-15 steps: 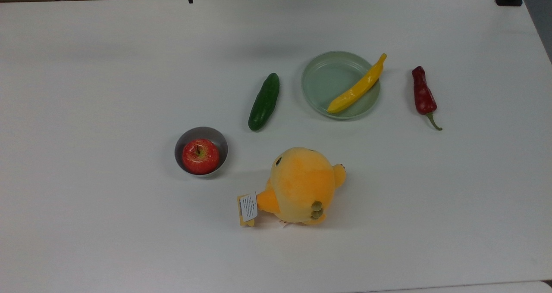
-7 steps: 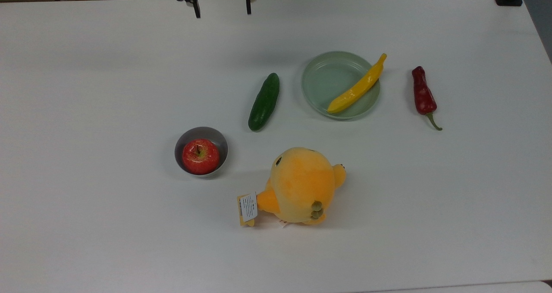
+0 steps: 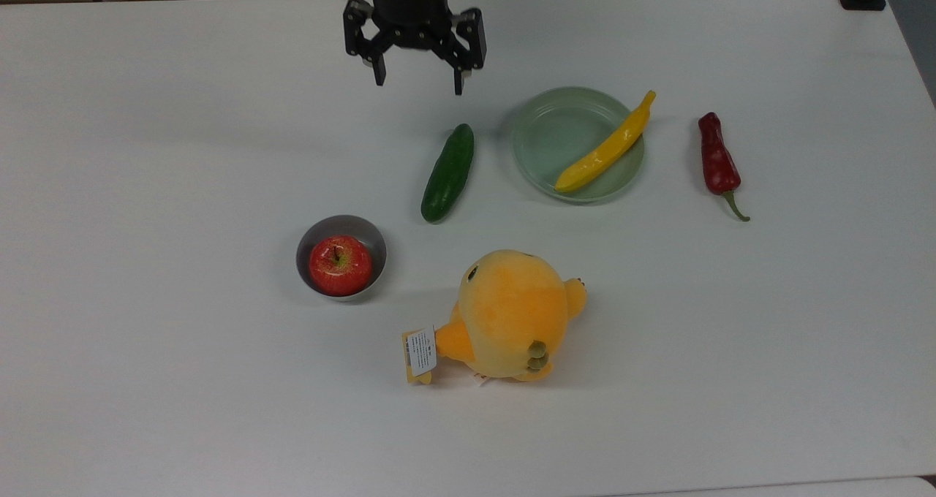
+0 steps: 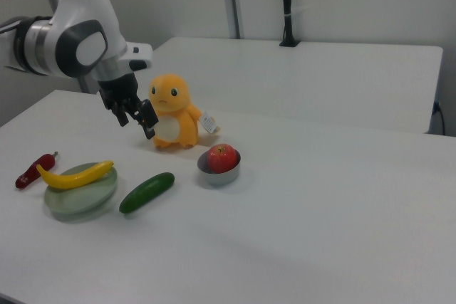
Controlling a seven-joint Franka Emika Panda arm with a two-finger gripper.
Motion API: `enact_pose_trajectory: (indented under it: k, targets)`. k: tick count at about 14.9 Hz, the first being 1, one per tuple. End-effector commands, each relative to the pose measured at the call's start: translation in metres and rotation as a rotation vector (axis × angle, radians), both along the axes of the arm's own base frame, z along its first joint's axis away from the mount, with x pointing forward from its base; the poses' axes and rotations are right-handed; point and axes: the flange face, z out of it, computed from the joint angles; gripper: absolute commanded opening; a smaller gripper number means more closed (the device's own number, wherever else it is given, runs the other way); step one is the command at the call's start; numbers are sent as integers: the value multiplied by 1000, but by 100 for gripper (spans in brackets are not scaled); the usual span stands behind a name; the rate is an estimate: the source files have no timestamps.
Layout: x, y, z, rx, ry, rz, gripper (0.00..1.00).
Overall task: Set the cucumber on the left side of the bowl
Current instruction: 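Move the open gripper down over the green cucumber, then close the gripper around the middle of the cucumber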
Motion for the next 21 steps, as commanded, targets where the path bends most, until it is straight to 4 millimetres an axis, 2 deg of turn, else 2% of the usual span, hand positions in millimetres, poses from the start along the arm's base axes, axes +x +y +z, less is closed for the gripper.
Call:
enact_pose_trajectory:
  k: [1, 5, 8, 11, 21]
  targets:
    - [0, 20, -42, 24, 63, -126, 100]
    - [8, 39, -99, 11, 157, -155, 100]
    - [20, 49, -139, 18, 155, -185, 100]
    - [20, 48, -145, 14, 164, -186, 100]
    - [30, 48, -188, -9, 161, -170, 100]
